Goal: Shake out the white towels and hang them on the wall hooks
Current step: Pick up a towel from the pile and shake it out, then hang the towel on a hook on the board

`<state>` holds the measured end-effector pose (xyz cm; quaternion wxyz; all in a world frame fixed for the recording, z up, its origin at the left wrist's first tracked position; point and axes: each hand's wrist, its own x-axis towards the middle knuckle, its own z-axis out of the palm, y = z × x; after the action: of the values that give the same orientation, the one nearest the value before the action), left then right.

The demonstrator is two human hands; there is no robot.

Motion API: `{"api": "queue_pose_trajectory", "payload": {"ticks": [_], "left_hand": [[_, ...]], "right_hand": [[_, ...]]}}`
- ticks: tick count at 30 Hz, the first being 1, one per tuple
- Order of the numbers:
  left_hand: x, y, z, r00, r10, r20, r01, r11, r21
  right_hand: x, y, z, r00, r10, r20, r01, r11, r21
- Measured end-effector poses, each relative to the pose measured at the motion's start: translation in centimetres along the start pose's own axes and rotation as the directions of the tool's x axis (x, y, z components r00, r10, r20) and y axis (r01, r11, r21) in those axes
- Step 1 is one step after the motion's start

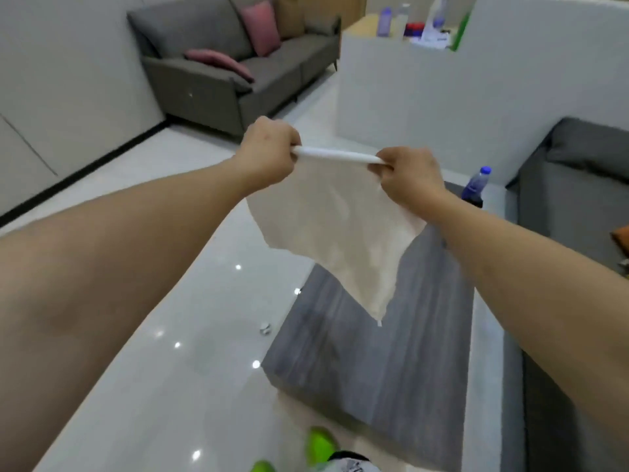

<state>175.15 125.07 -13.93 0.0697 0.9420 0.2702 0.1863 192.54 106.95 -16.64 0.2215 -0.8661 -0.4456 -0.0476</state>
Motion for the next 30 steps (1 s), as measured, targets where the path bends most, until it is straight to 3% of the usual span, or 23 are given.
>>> {"api": "queue_pose_trajectory", "payload": {"ticks": [5,11,16,22,27,30], "left_hand": [[-1.2,-4.4,-7.2,0.979,-0.172,-0.112,0.174,0.985,0.011],[-8.4,-11.3,-14.9,0.903,-0.349,-0.252,0.374,0.926,0.057],[-18.7,-17.8,-21.6,0.780,-0.501,-0.375,0.545,0.838,0.014],[-33.9,-26.0,-32.0,0.635,-0.584,-0.506,0.677,0.736,0.000],[-47.0,-30.9,-39.8,0.521,-0.612,-0.595,0.758,0.652,-0.006],[-54.5,-32.6,-43.6,0.433,-0.618,-0.657,0.799,0.600,-0.037]], "right_hand": [[5.6,-6.8,-1.8,0.963,-0.266,-0.048,0.266,0.964,-0.015],[6.7,-19.8,-1.2,0.874,-0.478,-0.088,0.482,0.875,0.030],[3.5,-33.5,0.5,0.763,-0.638,-0.107,0.646,0.759,0.083],[-4.6,-52.4,1.7,0.620,-0.768,-0.164,0.779,0.577,0.246],[-12.6,-67.6,2.9,0.547,-0.829,-0.118,0.802,0.479,0.355],[-18.3,-75.5,4.0,0.505,-0.847,-0.167,0.820,0.411,0.397]]}}
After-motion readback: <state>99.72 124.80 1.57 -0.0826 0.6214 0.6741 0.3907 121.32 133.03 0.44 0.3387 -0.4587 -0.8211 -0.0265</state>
